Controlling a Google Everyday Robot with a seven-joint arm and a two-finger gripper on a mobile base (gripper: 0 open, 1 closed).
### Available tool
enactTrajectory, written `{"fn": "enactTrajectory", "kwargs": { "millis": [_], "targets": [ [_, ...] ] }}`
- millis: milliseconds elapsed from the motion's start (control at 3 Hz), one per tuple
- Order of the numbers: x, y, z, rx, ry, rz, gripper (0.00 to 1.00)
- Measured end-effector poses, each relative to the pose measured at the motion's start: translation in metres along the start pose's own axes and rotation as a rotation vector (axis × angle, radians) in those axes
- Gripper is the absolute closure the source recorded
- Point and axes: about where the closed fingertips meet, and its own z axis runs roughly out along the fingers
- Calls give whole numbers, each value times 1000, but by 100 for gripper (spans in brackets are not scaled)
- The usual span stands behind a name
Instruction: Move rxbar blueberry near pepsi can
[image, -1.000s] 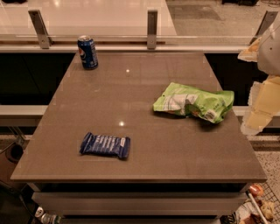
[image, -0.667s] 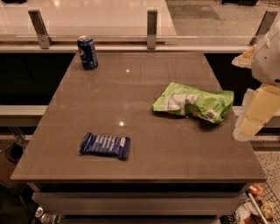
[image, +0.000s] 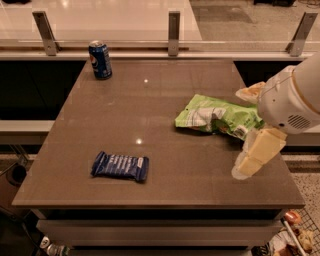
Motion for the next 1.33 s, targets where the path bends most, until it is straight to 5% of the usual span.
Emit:
{"fn": "enactTrajectory", "kwargs": {
  "millis": [1000, 1333],
  "targets": [
    [-78, 40, 82, -91, -295, -28, 0],
    [-79, 40, 83, -90, -297, -29, 0]
  ]
}}
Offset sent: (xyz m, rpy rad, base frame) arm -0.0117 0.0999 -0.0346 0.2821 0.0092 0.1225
